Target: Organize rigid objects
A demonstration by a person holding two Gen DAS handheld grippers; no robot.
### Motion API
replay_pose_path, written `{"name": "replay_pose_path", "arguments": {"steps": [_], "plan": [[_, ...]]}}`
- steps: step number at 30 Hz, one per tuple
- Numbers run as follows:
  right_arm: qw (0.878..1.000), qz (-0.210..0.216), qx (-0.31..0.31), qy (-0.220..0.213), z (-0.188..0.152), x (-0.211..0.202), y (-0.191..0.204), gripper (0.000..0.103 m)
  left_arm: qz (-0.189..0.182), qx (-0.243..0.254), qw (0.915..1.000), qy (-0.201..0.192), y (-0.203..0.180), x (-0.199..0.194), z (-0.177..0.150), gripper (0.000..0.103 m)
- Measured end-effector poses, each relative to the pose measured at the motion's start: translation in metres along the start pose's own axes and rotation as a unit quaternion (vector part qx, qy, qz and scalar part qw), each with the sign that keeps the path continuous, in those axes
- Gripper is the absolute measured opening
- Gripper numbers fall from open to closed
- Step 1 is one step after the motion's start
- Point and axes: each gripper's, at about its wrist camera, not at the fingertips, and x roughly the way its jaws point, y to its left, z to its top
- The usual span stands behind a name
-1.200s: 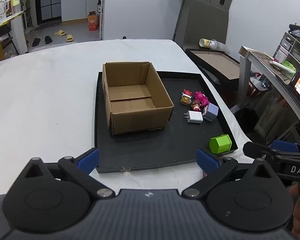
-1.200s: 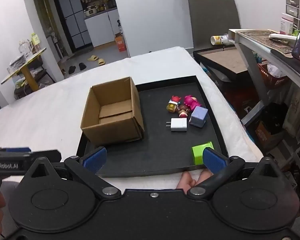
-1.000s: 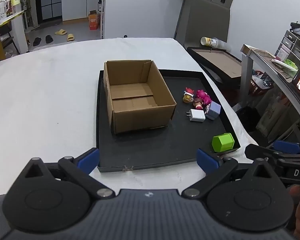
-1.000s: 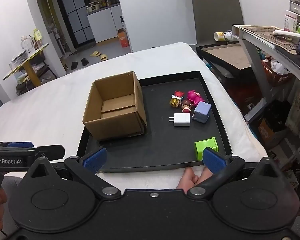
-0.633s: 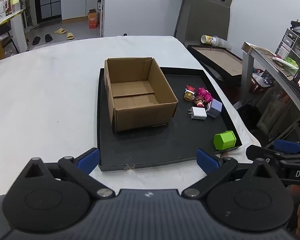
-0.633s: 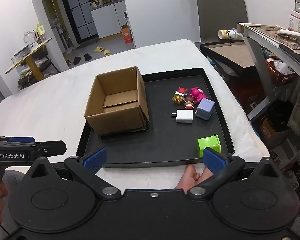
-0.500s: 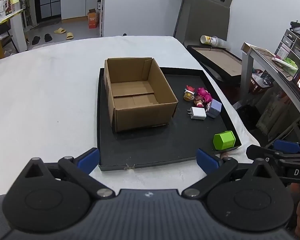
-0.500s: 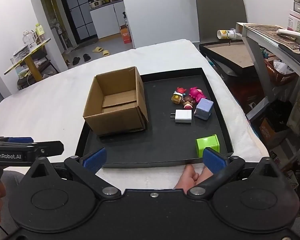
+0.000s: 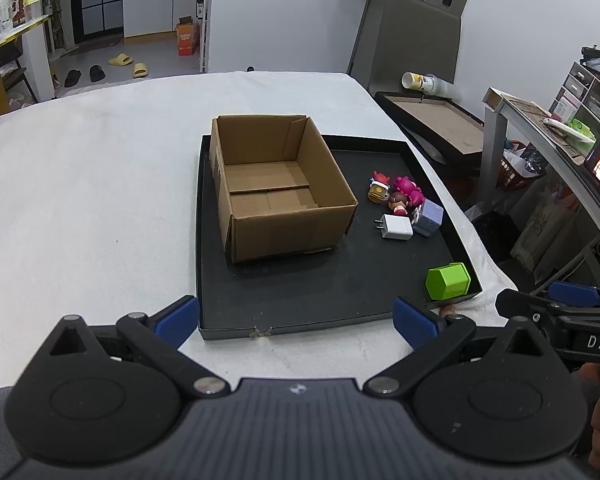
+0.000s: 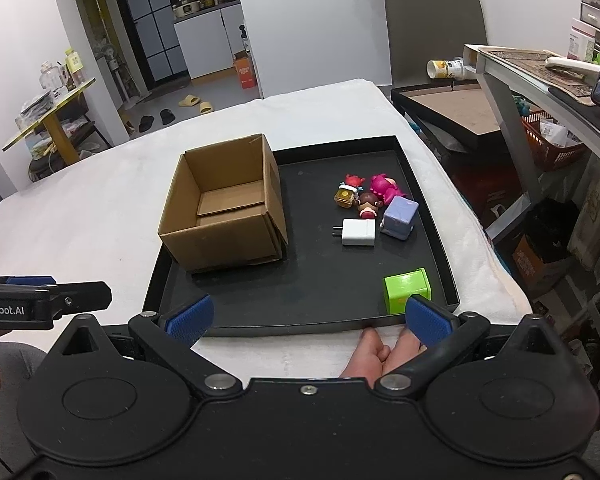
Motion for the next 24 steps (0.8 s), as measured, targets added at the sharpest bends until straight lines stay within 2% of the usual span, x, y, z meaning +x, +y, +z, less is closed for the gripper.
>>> {"name": "replay_pose_path", "arguments": {"steps": [24], "plan": [[1.000, 0.001, 0.001, -0.002, -0.0012, -0.0001, 0.0016, 0.103, 0.002, -0.004, 1.0000, 0.004, -0.0008, 0.0011, 0.0022, 0.102]]}}
